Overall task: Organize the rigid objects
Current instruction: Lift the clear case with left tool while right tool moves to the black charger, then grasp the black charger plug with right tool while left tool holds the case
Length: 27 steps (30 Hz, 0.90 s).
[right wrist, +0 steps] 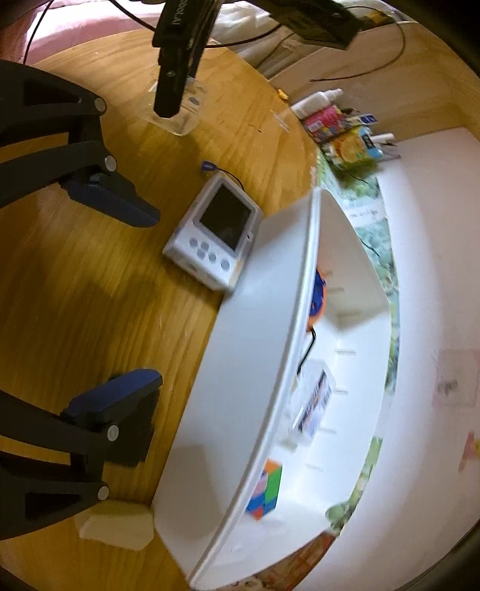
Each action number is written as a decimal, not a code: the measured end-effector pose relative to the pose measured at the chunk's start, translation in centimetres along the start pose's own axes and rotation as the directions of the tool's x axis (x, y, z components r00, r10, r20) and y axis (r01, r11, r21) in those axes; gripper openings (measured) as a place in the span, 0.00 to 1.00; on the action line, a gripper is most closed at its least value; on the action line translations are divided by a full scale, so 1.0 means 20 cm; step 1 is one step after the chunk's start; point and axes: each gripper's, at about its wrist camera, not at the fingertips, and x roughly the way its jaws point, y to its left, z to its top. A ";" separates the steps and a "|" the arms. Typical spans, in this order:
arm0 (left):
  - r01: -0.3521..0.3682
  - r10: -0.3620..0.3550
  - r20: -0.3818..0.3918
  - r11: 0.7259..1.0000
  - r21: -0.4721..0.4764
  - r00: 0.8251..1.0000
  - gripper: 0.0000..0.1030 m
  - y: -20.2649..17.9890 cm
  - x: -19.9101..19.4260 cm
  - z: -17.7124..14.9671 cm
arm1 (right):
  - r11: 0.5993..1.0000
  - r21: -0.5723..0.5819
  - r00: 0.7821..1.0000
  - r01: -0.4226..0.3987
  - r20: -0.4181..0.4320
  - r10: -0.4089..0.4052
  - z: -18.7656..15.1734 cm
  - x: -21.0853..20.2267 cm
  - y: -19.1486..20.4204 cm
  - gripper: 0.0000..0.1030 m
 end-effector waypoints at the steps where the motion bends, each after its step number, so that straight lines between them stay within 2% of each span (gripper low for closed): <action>1: 0.003 -0.003 0.001 1.000 -0.002 1.000 0.66 0.00 0.00 -0.01 | 1.000 0.001 1.000 0.005 0.001 -0.005 0.00 0.00 -0.01 0.78; 7: 0.009 -0.009 0.007 1.000 0.002 1.000 0.66 -0.02 0.01 0.01 | 0.999 0.032 0.999 0.034 0.011 -0.035 -0.04 -0.03 -0.09 0.78; 16: 0.014 -0.014 -0.001 1.000 0.015 1.000 0.66 -0.05 0.02 -0.01 | 0.990 0.035 0.991 0.133 0.022 -0.134 -0.05 -0.03 -0.15 0.79; 22: 0.000 -0.001 0.003 0.999 0.035 1.000 0.66 -0.07 0.01 0.00 | 0.981 0.094 0.985 0.171 -0.021 -0.170 -0.05 0.00 -0.26 0.79; 27: -0.010 0.010 0.014 0.999 0.039 1.000 0.66 -0.09 0.00 0.01 | 0.979 0.083 0.982 0.186 -0.055 -0.182 -0.07 0.02 -0.28 0.79</action>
